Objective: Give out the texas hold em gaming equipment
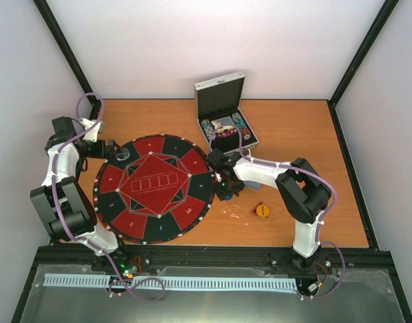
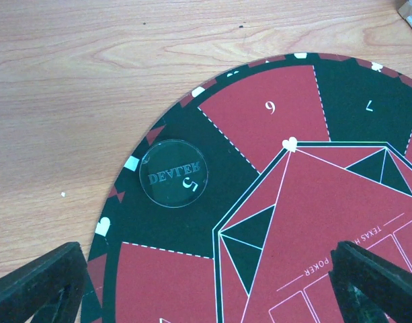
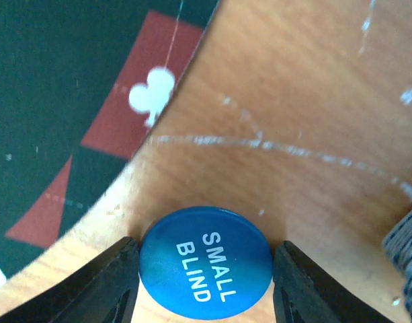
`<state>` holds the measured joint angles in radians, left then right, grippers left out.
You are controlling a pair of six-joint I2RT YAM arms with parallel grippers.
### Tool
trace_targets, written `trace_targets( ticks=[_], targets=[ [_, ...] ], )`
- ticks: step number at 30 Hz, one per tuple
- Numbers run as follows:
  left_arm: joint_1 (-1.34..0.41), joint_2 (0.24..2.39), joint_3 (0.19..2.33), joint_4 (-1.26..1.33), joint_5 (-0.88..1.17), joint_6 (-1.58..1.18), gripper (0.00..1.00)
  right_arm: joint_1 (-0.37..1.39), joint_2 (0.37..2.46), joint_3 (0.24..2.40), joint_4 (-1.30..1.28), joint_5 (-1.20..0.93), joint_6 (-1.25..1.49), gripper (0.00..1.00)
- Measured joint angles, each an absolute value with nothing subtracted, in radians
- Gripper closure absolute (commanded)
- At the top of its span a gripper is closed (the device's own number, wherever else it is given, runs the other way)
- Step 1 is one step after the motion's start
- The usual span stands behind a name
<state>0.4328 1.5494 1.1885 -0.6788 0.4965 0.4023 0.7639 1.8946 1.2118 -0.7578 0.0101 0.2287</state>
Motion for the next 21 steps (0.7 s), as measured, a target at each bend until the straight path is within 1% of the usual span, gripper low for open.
trace_targets(
  ticks=[5, 12, 13, 16, 21],
  targets=[
    [0.433, 1.549, 1.189, -0.679, 0.496, 0.402, 0.0, 0.787, 1.877, 1.187, -0.78, 0.014, 0.229, 0.36],
    [0.433, 1.549, 1.207, -0.682, 0.497, 0.402, 0.0, 0.792, 1.886, 1.201, -0.804, 0.012, 0.229, 0.35],
    [0.433, 1.549, 1.207, -0.681, 0.497, 0.402, 0.0, 0.792, 1.89, 1.205, -0.809, 0.012, 0.229, 0.36],
    [0.433, 1.549, 1.207, -0.682, 0.497, 0.402, 0.0, 0.792, 1.903, 1.222, -0.82, 0.01, 0.228, 0.44],
    [0.433, 1.549, 1.207, -0.682, 0.493, 0.402, 0.0, 0.797, 1.916, 1.241, -0.838, 0.01, 0.225, 0.49]
  ],
)
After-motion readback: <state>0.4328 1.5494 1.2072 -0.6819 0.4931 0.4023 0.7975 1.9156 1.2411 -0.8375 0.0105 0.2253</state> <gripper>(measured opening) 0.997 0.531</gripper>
